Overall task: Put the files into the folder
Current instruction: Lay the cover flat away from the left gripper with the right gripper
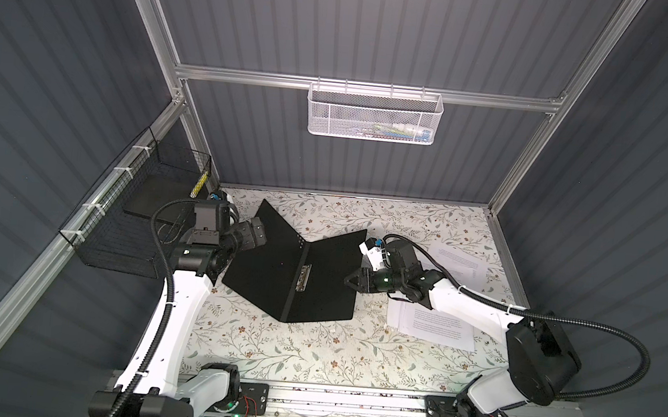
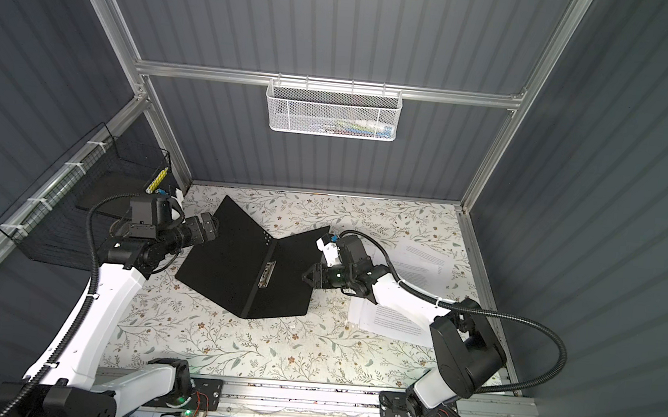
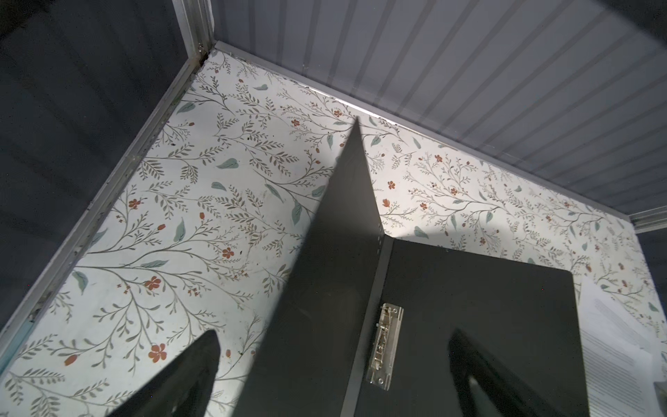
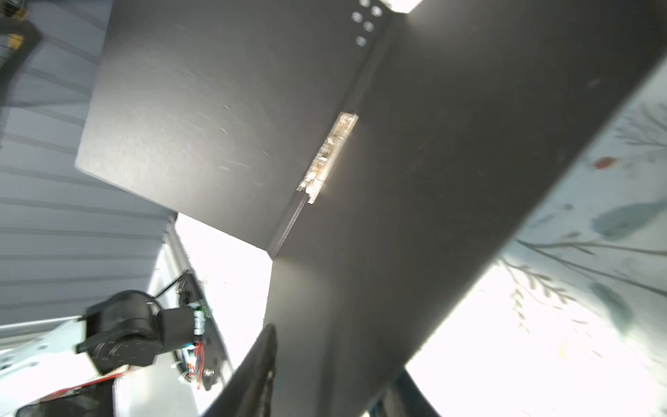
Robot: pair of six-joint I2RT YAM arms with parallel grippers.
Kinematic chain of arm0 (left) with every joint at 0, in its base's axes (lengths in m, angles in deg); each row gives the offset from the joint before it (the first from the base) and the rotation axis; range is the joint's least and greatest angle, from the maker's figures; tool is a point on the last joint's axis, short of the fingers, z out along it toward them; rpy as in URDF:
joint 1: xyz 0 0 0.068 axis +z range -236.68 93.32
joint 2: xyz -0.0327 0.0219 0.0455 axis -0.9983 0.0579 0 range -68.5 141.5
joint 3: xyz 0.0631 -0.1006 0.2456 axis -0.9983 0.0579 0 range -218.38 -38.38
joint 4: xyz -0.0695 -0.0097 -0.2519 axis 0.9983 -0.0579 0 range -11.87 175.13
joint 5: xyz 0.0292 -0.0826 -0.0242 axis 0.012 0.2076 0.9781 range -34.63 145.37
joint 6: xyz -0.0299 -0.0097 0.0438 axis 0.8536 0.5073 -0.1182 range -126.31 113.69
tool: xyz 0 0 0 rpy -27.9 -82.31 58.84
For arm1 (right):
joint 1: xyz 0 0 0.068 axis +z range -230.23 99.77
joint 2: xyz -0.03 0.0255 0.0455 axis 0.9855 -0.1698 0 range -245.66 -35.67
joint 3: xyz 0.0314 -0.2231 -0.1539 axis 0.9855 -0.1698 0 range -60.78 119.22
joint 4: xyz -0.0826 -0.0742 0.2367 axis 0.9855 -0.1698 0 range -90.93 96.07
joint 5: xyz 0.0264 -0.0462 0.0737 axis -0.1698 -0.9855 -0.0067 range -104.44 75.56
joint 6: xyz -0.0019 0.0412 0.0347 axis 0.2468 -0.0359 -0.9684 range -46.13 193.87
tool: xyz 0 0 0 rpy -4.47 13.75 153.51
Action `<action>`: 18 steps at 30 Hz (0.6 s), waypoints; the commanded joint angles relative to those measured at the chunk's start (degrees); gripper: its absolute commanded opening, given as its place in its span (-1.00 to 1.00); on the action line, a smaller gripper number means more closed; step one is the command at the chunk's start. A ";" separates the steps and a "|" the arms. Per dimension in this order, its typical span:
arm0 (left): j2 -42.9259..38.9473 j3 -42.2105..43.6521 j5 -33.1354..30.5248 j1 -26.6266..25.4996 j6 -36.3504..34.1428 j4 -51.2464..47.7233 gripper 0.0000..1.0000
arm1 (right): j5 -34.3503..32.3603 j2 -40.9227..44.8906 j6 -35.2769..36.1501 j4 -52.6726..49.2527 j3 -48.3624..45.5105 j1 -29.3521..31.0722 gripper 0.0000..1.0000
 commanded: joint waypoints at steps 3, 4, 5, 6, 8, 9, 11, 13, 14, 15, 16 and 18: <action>-0.21 -4.10 -2.89 0.32 -3.56 -3.63 0.99 | -2.49 -1.18 -0.14 -5.00 2.11 -1.26 -0.56; 0.40 -4.29 -1.73 0.29 -3.62 -3.48 0.98 | -2.24 -1.57 -0.20 -5.23 2.38 -1.70 -0.61; 0.96 -4.18 -0.25 0.30 -3.71 -2.89 0.99 | -1.89 -1.96 0.07 -5.59 2.72 -2.06 -0.71; 1.45 -3.84 1.49 0.29 -3.97 -2.17 0.98 | -1.55 -2.55 0.36 -6.15 3.20 -2.41 -0.77; 2.21 -2.47 4.71 0.29 -3.98 -0.67 0.99 | -1.09 -3.45 1.29 -7.40 3.98 -3.13 -0.89; 2.32 -1.76 5.93 0.29 -3.62 -0.07 0.98 | -0.84 -3.81 1.68 -7.51 4.06 -3.40 -0.96; 2.53 0.12 9.20 0.24 -2.82 1.81 0.98 | 0.30 -4.46 2.78 -7.86 4.31 -4.14 -1.00; 2.50 1.76 11.34 0.20 -1.85 3.24 0.98 | 1.87 -5.24 4.44 -8.79 4.89 -5.06 -1.00; 2.40 2.74 12.06 0.20 -1.20 3.99 0.99 | 2.00 -5.64 5.72 -9.75 5.34 -5.45 -1.00; 2.18 3.54 12.74 0.20 -0.97 4.64 0.98 | 1.97 -6.03 6.81 -10.69 5.78 -5.79 -1.00; 2.12 4.49 13.29 0.20 -0.61 5.35 0.98 | 2.07 -6.51 7.80 -11.66 6.32 -6.26 -1.00; 1.83 6.02 13.60 0.20 -0.24 6.38 0.99 | 2.81 -7.55 9.63 -12.22 6.86 -6.95 -1.00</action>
